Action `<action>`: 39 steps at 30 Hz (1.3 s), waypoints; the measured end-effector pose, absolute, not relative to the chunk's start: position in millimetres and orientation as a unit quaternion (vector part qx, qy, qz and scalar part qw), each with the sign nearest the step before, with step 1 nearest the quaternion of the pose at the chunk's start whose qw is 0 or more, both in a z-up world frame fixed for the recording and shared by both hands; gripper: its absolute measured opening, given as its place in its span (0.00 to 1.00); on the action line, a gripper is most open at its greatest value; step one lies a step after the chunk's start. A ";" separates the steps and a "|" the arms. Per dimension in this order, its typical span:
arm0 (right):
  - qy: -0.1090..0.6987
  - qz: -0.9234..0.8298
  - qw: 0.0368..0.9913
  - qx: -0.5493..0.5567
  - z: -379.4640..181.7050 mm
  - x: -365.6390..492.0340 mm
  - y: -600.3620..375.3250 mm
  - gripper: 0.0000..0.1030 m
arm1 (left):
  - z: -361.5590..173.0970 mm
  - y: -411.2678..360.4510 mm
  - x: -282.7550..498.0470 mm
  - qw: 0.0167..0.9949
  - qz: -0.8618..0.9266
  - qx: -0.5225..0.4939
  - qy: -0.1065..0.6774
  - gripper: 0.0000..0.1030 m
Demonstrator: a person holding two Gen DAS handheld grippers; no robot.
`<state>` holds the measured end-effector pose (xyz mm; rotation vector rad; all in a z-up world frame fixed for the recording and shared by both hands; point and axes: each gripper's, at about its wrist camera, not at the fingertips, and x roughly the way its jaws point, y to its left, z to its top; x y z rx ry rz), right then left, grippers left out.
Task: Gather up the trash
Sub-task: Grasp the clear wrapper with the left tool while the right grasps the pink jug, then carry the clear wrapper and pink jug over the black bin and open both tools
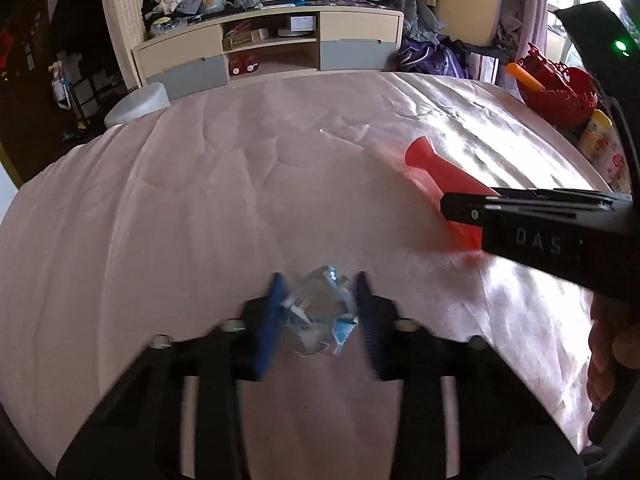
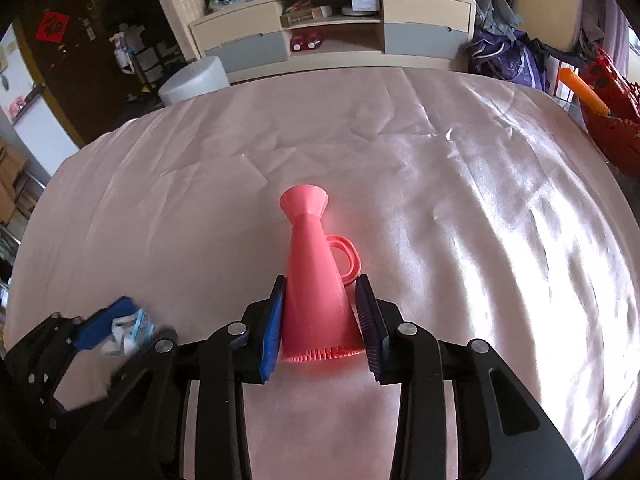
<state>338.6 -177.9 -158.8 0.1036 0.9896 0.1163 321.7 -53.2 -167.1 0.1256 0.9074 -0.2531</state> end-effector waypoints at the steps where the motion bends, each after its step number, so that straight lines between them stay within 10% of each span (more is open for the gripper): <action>1: 0.471 0.058 0.879 0.048 -156.8 334.8 -177.6 0.34 | -166.4 -53.2 321.8 0.888 -0.124 0.060 0.439 0.16; 25: 0.360 0.115 0.925 0.044 11.1 157.4 -174.2 0.33 | 0.7 -22.3 156.9 0.926 -0.119 0.038 0.357 0.10; 39: 0.360 0.148 0.920 0.044 -21.8 52.0 -169.4 0.33 | -39.2 -3.5 50.4 0.920 -0.119 0.001 0.373 0.10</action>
